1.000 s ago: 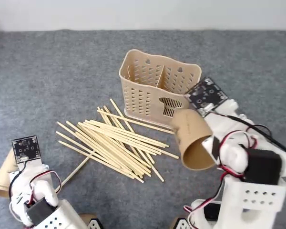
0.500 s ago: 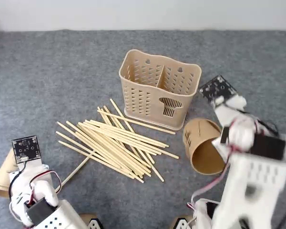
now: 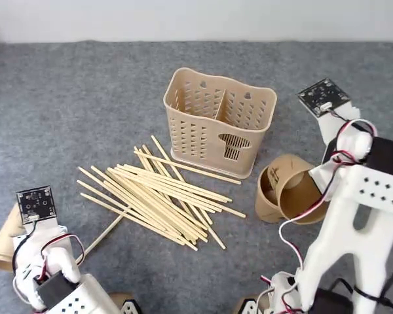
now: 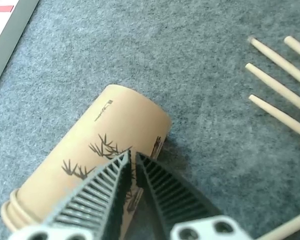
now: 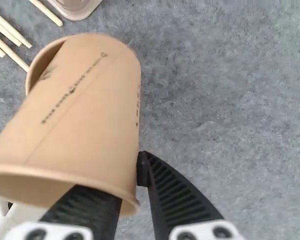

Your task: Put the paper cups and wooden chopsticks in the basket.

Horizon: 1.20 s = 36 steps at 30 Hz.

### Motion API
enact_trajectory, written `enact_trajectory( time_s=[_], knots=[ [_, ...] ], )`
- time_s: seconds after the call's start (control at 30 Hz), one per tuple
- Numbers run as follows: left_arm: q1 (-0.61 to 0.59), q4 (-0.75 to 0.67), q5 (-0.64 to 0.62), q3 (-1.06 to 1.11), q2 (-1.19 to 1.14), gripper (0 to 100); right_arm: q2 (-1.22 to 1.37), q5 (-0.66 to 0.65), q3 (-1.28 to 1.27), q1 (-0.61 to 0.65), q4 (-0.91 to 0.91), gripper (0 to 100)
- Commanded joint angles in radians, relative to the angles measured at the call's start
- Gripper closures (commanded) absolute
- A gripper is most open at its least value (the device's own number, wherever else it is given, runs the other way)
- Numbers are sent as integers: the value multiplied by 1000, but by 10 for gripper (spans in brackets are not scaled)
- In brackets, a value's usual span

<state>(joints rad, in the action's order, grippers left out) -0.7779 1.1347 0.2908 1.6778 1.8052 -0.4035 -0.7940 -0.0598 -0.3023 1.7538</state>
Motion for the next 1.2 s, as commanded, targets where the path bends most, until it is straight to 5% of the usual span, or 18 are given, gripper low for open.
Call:
enact_trajectory(
  time_s=[0.0,0.3,0.57,1.17],
  knots=[
    [2,-17,-8,-5,15,978,19,-11,57,-7,42,989],
    [2,-17,-8,-5,15,978,107,-14,54,10,45,972],
    [2,-17,-8,-4,15,978,105,-9,89,27,45,685],
    [2,-18,-8,-4,15,978,113,157,196,285,13,691]
  ],
)
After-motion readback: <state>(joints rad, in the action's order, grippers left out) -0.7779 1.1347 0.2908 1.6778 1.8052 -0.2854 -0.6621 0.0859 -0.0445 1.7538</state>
